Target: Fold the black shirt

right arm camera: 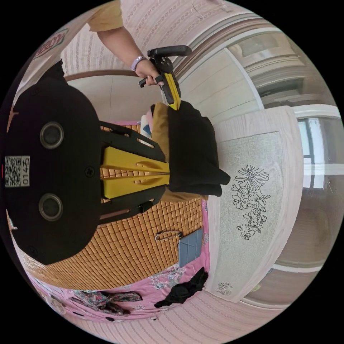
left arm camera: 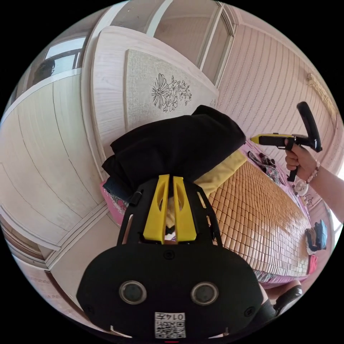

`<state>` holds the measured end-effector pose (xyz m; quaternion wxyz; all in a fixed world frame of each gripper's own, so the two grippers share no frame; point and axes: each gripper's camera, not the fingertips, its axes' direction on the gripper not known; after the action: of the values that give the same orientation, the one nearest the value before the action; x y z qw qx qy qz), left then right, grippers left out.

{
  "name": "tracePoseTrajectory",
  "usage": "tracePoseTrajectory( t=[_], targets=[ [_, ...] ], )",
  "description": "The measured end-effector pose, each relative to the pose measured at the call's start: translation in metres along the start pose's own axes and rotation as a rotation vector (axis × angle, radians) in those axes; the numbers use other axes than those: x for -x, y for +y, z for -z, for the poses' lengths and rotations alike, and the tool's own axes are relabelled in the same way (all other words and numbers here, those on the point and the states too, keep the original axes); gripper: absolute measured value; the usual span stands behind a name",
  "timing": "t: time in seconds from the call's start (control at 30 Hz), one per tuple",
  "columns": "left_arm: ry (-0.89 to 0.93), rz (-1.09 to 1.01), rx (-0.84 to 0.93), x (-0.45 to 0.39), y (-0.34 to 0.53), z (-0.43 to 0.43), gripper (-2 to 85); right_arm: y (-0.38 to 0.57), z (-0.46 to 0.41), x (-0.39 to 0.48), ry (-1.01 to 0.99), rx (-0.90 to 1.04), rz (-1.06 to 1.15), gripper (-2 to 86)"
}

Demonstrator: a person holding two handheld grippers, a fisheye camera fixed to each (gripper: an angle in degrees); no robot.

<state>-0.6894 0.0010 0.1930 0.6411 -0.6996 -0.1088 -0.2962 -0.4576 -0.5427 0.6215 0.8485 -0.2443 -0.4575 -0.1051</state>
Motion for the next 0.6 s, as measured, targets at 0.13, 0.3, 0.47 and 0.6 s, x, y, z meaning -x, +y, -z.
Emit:
tracePoseTrajectory(
  t=[0.13,0.3,0.47,0.6],
  targets=[
    [0.123,-0.089,0.014,-0.043,0.052,0.033,-0.2,0.123,0.047,0.019,0.157,0.090,0.138,0.5],
    [0.240,-0.144,0.105,-0.155,0.135,0.045,-0.2,0.304,0.114,-0.002,0.221,0.236,-0.218,0.3],
    [0.514,-0.332,0.158,-0.307,0.166,0.042,1.0,0.492,0.212,0.000,0.355,0.212,-0.704,0.2],
    [0.694,-0.605,0.176,-0.448,0.188,0.047,2.3,0.643,0.289,0.027,0.394,0.048,-1.075,0.5]
  ],
)
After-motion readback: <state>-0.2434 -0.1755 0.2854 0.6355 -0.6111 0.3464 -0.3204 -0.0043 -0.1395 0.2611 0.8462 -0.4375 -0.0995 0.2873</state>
